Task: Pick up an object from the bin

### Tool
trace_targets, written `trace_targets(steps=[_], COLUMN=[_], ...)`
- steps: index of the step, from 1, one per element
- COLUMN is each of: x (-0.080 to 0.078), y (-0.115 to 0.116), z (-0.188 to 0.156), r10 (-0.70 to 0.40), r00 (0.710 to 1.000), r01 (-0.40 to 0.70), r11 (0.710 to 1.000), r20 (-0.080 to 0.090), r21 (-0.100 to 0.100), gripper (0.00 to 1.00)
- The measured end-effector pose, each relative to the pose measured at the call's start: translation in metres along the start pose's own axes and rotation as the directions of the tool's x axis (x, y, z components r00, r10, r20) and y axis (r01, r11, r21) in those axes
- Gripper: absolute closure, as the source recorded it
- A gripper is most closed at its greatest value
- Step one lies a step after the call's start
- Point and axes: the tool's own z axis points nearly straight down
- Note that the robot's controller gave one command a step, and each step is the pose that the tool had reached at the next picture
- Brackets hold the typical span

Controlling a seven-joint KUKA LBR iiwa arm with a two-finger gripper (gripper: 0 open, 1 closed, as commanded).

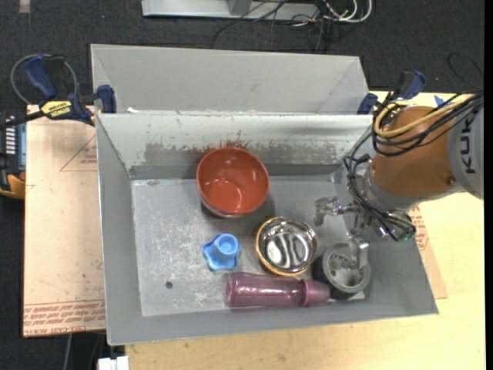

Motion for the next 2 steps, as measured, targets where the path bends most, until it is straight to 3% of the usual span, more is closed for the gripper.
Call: trace_targets(steps=[1,2], x=[0.024,0.024], y=[0.041,0.019], z=[0.027,0.027], r10=[-0.249,-0.190], r00=[0.968,0.982], r01=[0.249,0.190], r11=[0.968,0.982], r20=[-0.003,0.012], r21=[0.002,0.008], gripper=[0.00,1.00])
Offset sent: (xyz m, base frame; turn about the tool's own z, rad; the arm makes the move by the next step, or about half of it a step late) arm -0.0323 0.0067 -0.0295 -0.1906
